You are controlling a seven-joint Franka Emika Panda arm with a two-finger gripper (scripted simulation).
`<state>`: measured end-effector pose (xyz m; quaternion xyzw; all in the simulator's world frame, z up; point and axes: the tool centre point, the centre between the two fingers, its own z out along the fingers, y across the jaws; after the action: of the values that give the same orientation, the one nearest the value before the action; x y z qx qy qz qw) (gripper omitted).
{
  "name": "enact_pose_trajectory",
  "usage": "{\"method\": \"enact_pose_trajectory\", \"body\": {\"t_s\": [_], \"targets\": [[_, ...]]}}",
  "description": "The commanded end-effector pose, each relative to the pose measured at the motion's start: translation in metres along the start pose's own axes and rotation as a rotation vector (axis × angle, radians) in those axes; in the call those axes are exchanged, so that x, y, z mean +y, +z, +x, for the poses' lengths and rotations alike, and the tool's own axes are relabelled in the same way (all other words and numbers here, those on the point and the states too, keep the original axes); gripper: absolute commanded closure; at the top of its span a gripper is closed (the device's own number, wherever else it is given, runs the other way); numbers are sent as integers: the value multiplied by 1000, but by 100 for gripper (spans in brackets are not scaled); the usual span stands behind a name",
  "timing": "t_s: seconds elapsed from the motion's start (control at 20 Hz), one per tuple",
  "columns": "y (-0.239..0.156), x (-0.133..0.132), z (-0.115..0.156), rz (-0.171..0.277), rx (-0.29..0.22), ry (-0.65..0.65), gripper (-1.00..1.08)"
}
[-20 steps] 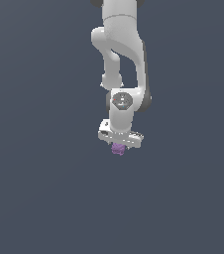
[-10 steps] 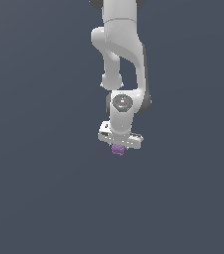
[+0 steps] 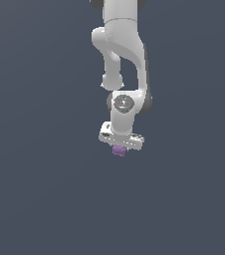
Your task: Pick up the object and move it to a goal position.
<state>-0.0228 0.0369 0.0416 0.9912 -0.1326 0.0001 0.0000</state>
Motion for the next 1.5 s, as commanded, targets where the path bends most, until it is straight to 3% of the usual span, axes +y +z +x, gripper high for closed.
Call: {"method": "enact_pose_trajectory", "body": {"t_s": [0.0,0.35,1.45], "targets": [[-3,-6,2,0,1,-1,108],[-17,-35,16,0,1,-1,108],[-76,-162,79,0,0,0,108]]}}
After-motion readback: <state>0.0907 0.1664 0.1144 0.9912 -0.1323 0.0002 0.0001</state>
